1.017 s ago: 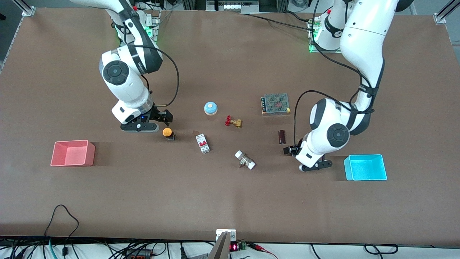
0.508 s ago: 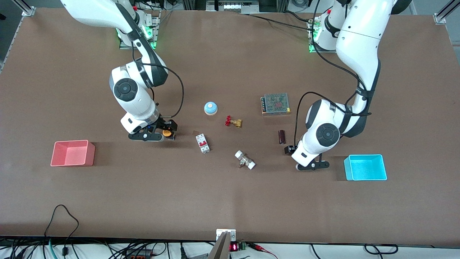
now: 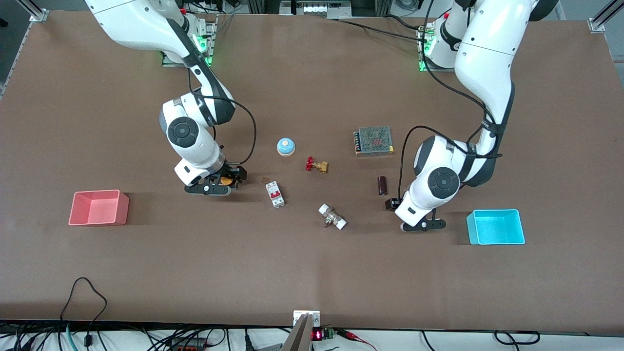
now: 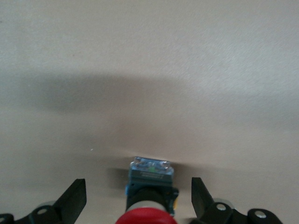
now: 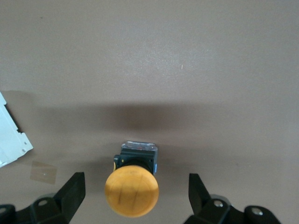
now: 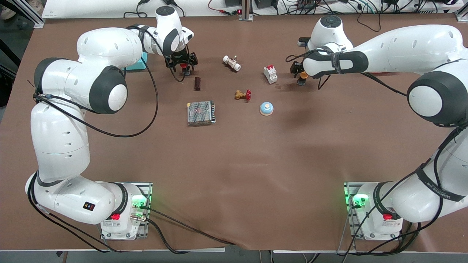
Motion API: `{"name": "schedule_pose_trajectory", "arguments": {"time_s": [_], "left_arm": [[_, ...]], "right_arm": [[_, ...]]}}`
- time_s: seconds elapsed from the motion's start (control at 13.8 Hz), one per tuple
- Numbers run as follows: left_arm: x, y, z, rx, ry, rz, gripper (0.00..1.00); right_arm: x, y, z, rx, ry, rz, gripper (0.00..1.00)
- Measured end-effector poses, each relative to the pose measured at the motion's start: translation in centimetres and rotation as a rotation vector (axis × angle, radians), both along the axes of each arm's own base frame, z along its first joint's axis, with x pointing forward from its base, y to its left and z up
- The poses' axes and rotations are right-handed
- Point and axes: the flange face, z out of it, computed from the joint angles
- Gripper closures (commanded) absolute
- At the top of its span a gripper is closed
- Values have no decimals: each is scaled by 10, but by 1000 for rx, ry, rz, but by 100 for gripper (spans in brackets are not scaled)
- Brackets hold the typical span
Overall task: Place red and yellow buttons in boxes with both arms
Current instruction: 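Close the right gripper on the yellow button while the left gripper grasps the red, then carry the yellow button to the pink box while the left gripper carries red to cyan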
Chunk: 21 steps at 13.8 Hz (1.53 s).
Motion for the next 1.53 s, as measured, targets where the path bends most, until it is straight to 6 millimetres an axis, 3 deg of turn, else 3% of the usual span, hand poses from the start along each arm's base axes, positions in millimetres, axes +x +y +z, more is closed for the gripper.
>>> {"name": "schedule_pose_trajectory", "arguments": {"time_s": [0.15,0.44,0.58,0.87,1.02,1.16,1.31,1.53], "left_arm": [[1,0,1,-4,-7,1,24],[-6,-7,-6,-3,5,-41,62],[-10,-12,-9,0,12,-52,82],[-6,-12,3,-8,-14,-49,95],[6,-2,38,-20,-64,-30,96],[22,37,88,-33,-122,29,96],[29,98,127,-34,-138,63,96],[28,180,143,-27,-137,20,96]], "right_arm": [[0,0,0,-2,-2,8,31],[4,1,5,2,-13,10,40],[6,2,7,4,-19,10,53],[7,2,8,5,-20,11,82],[7,2,7,4,-19,11,87],[7,2,7,4,-19,11,94],[8,2,8,4,-22,29,94],[22,-5,36,-11,-24,68,94]]}}
